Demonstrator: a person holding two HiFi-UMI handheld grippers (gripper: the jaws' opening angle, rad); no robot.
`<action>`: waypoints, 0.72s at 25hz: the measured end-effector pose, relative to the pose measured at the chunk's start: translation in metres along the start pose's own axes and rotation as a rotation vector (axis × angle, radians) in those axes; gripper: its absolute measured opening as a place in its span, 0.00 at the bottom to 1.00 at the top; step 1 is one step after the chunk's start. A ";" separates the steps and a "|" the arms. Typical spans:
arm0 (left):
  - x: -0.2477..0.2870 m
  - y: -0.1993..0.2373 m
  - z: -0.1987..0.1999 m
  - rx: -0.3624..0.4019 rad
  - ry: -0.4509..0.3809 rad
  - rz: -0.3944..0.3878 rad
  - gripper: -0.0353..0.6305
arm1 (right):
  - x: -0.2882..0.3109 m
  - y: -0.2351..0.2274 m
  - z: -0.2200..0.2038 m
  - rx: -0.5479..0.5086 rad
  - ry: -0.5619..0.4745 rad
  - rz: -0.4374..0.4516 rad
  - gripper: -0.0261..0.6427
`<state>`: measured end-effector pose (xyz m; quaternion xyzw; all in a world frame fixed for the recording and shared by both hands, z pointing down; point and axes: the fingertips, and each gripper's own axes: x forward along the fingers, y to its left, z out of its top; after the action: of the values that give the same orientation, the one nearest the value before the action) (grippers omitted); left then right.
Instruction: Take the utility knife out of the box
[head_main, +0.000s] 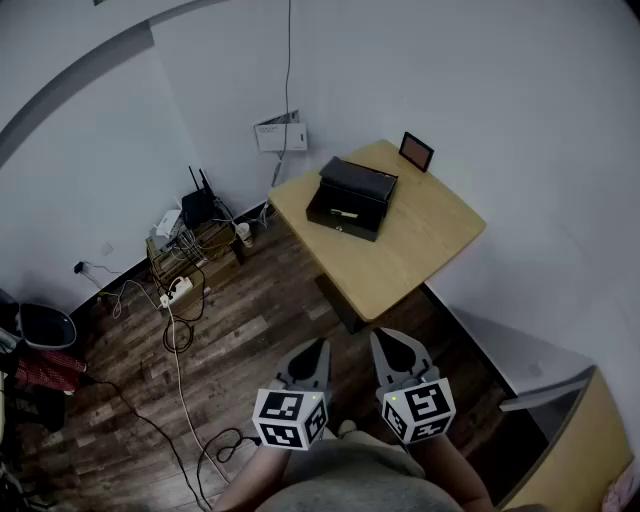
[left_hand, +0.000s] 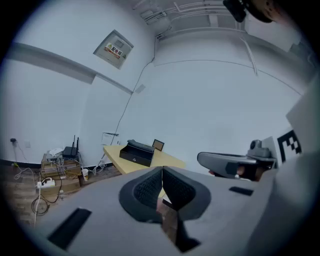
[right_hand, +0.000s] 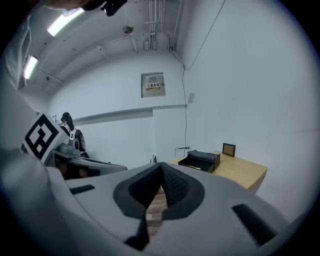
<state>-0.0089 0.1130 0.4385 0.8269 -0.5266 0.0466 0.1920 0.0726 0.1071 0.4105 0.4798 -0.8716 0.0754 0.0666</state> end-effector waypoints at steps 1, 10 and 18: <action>-0.003 -0.002 0.001 -0.003 -0.004 0.003 0.06 | -0.003 0.002 0.001 0.000 -0.001 0.005 0.04; -0.029 -0.018 -0.002 -0.018 -0.022 0.018 0.06 | -0.033 0.019 0.006 0.001 -0.012 0.041 0.04; -0.040 -0.023 -0.007 -0.022 -0.032 0.032 0.06 | -0.044 0.025 0.005 -0.014 -0.028 0.075 0.04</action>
<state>-0.0055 0.1583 0.4274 0.8168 -0.5431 0.0306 0.1921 0.0749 0.1553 0.3955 0.4471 -0.8904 0.0648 0.0548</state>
